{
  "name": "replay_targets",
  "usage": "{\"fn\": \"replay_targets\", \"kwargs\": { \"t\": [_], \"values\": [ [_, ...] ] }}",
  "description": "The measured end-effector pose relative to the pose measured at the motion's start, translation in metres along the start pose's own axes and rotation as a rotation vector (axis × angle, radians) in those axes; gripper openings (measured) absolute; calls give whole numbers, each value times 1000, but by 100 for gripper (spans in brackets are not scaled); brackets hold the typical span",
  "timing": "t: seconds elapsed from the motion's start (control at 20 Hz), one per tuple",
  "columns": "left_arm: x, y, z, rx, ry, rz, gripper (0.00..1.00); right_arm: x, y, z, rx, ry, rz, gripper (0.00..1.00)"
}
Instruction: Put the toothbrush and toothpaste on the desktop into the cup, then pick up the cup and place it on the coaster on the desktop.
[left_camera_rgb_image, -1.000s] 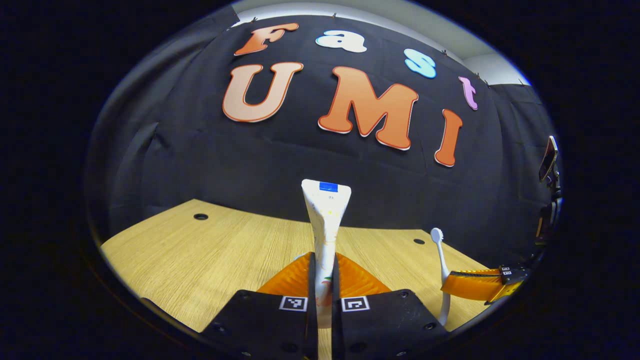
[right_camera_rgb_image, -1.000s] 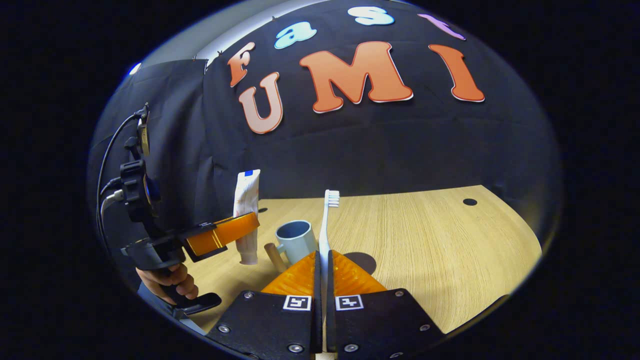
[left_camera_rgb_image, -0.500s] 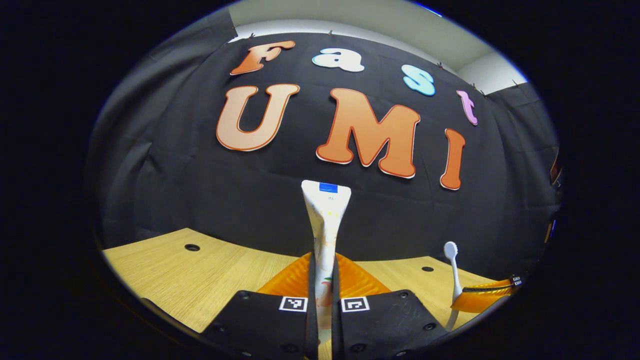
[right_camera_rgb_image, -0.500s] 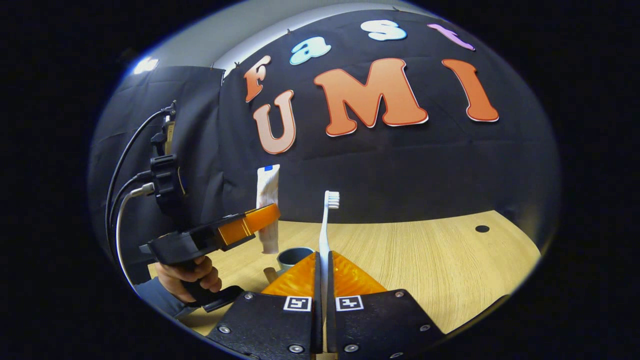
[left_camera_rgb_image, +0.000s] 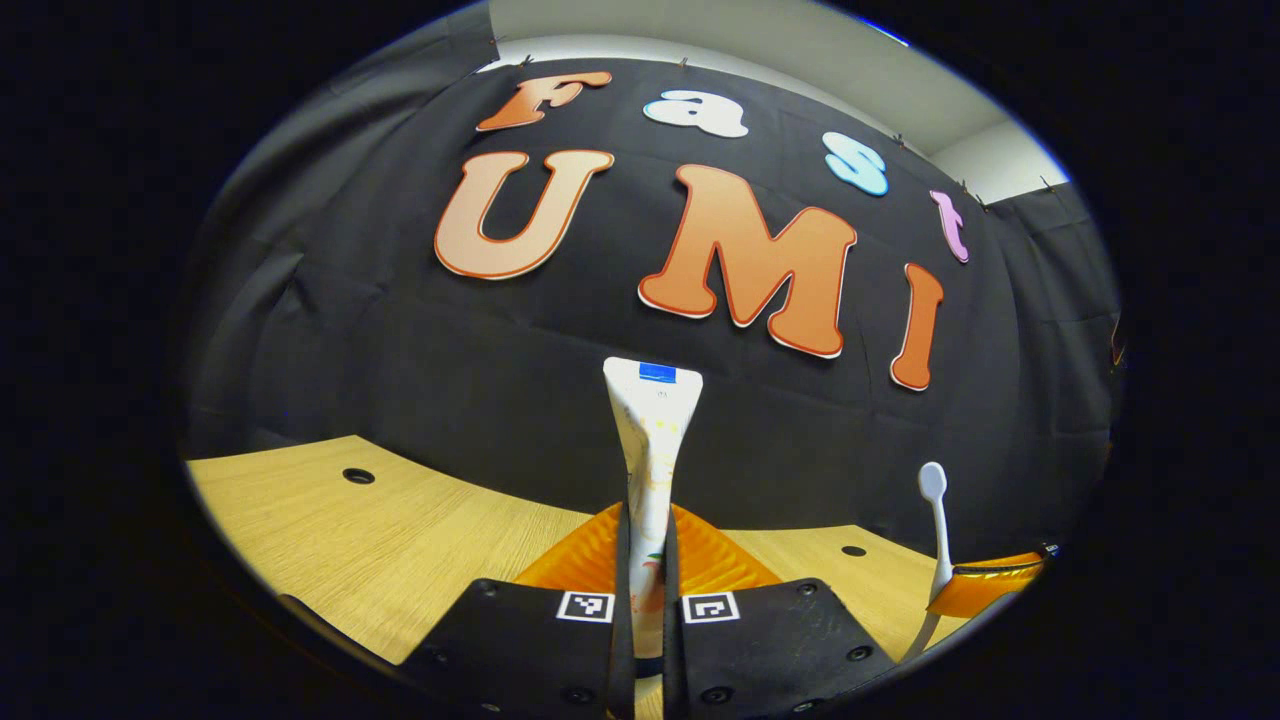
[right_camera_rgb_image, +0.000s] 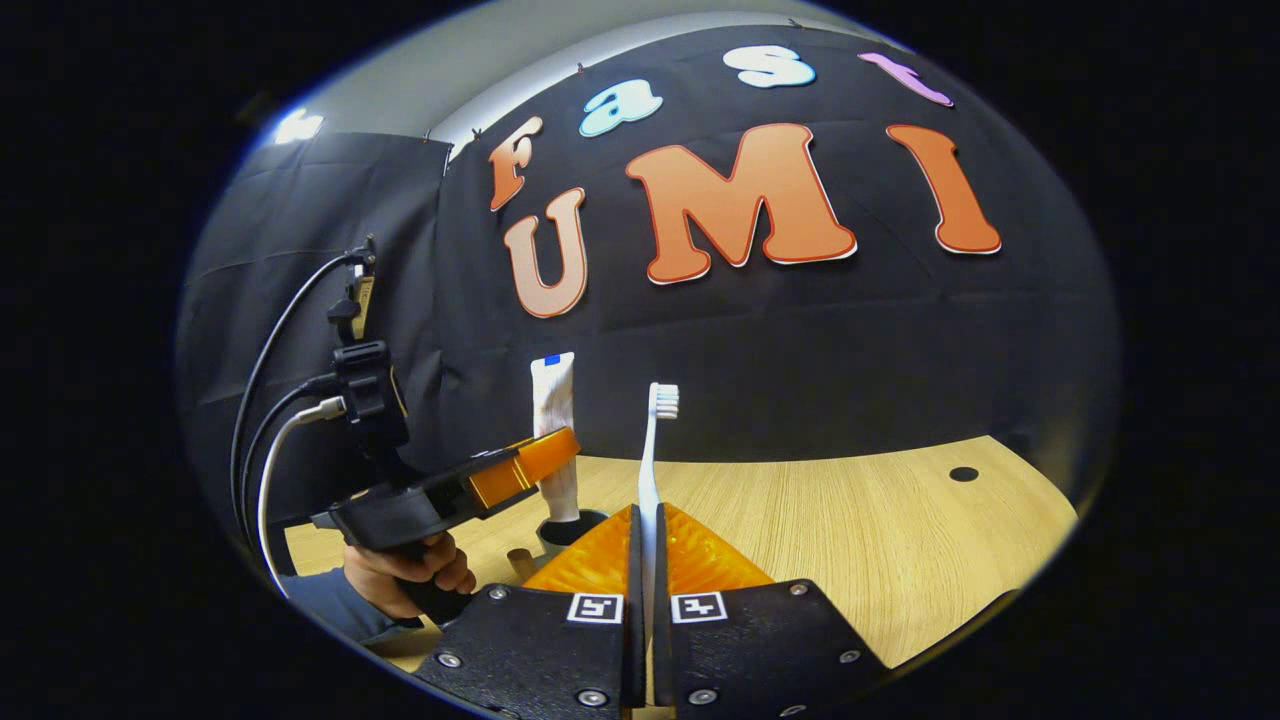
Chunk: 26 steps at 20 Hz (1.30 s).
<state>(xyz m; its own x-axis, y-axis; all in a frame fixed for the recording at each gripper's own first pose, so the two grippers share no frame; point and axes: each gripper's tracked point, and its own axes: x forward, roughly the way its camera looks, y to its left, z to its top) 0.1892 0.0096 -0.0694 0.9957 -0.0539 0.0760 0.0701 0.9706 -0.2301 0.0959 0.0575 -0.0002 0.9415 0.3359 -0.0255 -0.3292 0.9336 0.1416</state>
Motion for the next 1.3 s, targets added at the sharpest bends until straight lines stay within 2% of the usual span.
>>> {"fn": "replay_targets", "kwargs": {
  "t": [0.25,0.5,0.8,0.9,0.95,1.0,1.15,1.3],
  "values": [
    [5,3,-25,12,70,8,11,7,3,-6,-4,9,9,3],
    [1,1,-49,69,125,25,11,17,-2,-10,10,16,0,3],
    [-9,8,-46,101,120,43,15,31,-10,1,22,-14,-26,3],
    [-12,5,-41,103,108,36,17,34,-7,1,29,-17,-25,3],
    [-16,2,-46,98,142,21,17,36,-5,1,27,-17,-24,3],
    [-13,5,-54,101,154,28,24,38,-2,0,26,-16,-24,3],
    [-19,6,-50,82,162,29,25,42,5,2,23,-16,-21,3],
    [-25,8,-51,78,174,23,31,48,12,2,28,-17,-21,3]
  ]
}}
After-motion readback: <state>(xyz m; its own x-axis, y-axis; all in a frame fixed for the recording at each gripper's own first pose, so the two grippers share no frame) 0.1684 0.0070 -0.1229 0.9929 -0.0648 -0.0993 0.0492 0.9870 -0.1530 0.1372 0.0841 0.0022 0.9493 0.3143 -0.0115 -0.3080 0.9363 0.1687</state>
